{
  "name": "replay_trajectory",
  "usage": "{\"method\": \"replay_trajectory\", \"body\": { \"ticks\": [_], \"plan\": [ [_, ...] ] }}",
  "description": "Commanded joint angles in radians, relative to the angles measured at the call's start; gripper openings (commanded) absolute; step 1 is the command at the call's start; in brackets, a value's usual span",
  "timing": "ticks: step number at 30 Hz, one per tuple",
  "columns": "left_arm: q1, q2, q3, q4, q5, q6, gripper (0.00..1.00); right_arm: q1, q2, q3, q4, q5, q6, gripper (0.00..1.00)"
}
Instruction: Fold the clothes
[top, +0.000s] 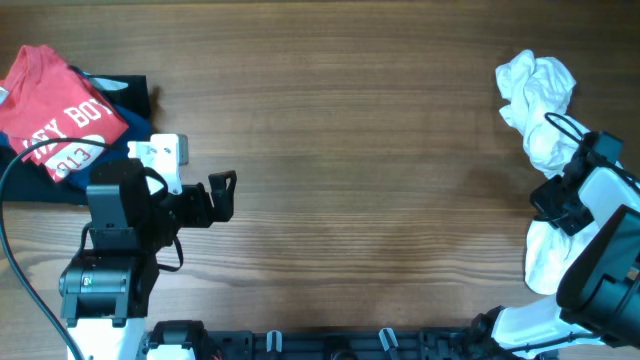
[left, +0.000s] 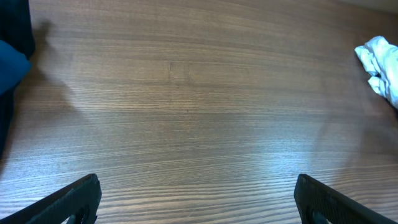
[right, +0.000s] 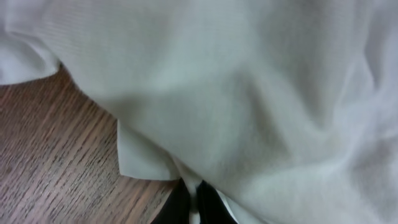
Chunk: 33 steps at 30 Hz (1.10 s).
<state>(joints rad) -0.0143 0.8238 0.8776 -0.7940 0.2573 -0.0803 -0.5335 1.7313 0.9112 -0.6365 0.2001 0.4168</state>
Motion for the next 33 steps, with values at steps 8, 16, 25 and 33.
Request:
{"method": "replay_trajectory", "body": {
  "ticks": [8, 16, 25, 33],
  "plan": [
    [-0.006, -0.003, 0.021, 0.005, 0.014, -0.006, 1.00, 0.479, -0.337, -0.026, -0.059, -0.488, -0.263, 0.05],
    [-0.006, -0.003, 0.021, 0.016, 0.015, -0.006, 1.00, 1.102, -0.371, -0.026, 0.335, -0.512, -0.146, 0.04],
    [-0.006, -0.003, 0.021, 0.016, 0.015, -0.006, 1.00, 1.150, -0.283, -0.025, 0.672, -0.348, -0.025, 0.47],
    [-0.010, 0.046, 0.021, 0.109, 0.155, -0.046, 1.00, 0.740, -0.608, -0.025, 0.160, -0.189, 0.001, 1.00]
  ]
}}
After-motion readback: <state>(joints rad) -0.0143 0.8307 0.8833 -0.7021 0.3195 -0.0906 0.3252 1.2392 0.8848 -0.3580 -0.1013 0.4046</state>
